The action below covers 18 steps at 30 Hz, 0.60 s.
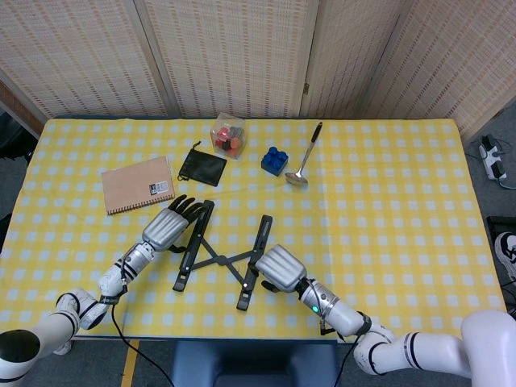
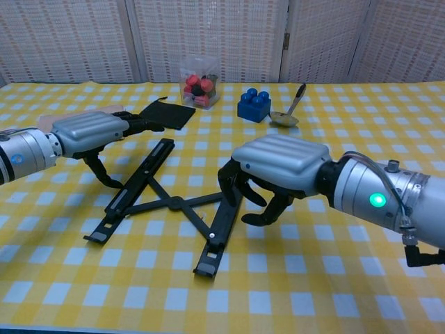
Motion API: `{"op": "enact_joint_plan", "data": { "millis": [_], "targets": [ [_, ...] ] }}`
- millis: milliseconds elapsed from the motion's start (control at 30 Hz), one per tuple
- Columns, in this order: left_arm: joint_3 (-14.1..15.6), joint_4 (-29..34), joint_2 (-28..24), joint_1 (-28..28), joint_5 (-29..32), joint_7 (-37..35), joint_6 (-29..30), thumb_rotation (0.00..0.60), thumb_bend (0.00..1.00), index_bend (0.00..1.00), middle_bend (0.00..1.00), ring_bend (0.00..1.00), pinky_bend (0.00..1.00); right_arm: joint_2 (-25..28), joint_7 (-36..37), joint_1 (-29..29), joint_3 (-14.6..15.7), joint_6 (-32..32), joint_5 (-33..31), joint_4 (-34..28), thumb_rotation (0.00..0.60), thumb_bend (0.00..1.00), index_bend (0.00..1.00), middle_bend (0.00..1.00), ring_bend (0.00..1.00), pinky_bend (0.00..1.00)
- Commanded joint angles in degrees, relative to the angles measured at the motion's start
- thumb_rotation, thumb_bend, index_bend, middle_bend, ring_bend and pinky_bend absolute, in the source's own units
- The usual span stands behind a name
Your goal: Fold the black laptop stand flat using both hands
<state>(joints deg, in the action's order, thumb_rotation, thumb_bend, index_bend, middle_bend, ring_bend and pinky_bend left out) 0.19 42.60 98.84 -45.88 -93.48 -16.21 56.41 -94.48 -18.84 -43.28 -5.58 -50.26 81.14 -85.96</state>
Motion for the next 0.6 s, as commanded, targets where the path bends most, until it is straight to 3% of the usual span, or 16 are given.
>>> {"op": "enact_joint_plan", "data": {
  "millis": [33, 400, 600],
  "targets": [
    [0.4, 1.2, -0.4, -0.2, -0.1, 0.0, 0.0, 0.6, 0.15, 0.06, 0.11, 0.01, 0.01, 0.0, 1.1, -0.1, -0.2, -0.1, -0.3, 0.3, 0.6, 0.35, 0.55, 0.76, 0.83, 0.69],
    [0.9, 7.0, -1.9, -1.1, -0.3, 0.5, 0.1, 0.6, 0.15, 0.06, 0.11, 0.01, 0.0, 1.2, 3.4, -0.6, -0.3, -0.7, 0.4, 0.6, 0.6, 0.35, 0.55, 0.76, 0.84, 0.69],
    [-1.0, 4.7, -1.1, -1.9, 2.1, 1.7, -1.4, 0.6, 0.15, 0.06, 0.11, 0.01, 0.0, 2.4, 3.0, -0.6, 0.6, -0.6, 0.8, 0.5, 0.6, 0.35, 0.55, 0.76, 0.84, 0.69]
  ]
}}
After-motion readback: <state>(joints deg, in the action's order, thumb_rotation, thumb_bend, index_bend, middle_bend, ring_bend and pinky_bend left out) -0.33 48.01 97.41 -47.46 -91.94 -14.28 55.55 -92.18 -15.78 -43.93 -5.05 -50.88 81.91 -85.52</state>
